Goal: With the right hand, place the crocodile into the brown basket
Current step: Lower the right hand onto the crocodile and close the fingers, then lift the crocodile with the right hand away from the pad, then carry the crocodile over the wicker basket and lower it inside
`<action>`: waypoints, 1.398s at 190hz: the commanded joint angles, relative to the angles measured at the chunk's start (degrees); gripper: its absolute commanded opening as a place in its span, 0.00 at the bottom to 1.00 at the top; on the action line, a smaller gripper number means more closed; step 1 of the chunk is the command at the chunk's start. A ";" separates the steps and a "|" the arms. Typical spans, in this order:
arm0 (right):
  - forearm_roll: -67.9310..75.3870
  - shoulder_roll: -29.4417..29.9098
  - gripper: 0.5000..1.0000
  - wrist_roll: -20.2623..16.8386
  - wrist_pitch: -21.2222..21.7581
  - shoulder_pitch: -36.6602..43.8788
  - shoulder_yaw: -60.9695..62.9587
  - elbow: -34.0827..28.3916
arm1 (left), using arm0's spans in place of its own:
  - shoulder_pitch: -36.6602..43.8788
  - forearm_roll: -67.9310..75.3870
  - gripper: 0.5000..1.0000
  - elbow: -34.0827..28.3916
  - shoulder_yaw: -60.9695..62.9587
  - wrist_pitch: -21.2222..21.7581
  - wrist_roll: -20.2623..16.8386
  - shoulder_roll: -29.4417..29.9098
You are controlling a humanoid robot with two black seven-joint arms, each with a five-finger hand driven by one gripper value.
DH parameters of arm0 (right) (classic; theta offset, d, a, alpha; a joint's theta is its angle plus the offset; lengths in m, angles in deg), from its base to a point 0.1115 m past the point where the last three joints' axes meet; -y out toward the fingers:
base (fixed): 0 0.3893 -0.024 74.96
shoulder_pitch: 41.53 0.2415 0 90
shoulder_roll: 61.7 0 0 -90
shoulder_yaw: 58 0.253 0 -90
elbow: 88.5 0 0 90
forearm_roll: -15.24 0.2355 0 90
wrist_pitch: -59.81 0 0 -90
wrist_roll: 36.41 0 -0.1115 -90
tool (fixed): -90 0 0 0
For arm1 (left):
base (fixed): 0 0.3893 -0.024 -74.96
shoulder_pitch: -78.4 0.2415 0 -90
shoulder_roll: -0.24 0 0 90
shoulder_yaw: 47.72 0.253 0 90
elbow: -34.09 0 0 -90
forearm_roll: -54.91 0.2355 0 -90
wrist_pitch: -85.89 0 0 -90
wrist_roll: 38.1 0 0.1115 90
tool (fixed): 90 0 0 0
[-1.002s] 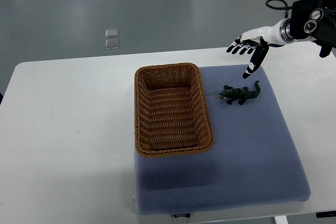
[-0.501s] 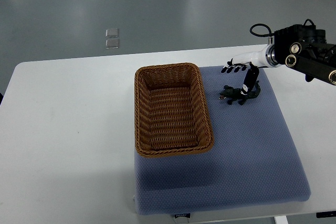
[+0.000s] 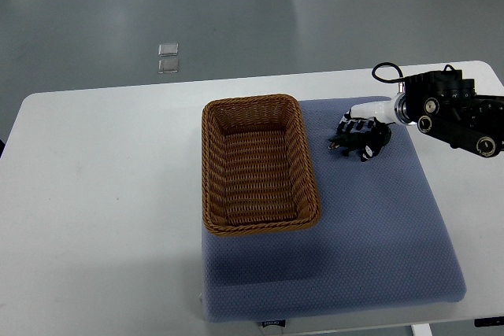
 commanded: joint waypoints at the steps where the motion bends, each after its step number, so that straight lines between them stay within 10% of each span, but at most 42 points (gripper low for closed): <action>1: -0.14 0.35 0.50 0.06 -0.11 -0.38 -0.01 0.56 | 0.00 0.01 1.00 -0.08 0.00 0.08 0.00 0.00; 26: -1.46 0.62 0.14 0.06 -0.81 -0.47 -0.01 1.09 | 0.00 0.01 1.00 -0.08 -0.09 0.08 0.00 0.00; 53: -1.55 0.27 0.00 0.06 -0.90 -0.12 -0.01 1.09 | 0.00 0.01 1.00 -0.08 -0.09 0.08 0.00 0.00; 199: 0.74 -11.16 0.00 0.42 5.08 18.43 0.78 -10.33 | 0.00 0.01 1.00 0.01 0.27 0.08 0.00 0.00; 265: 5.40 4.13 0.00 0.59 3.49 21.50 -0.10 -9.54 | 0.00 0.01 1.00 -0.08 0.00 0.08 0.00 0.00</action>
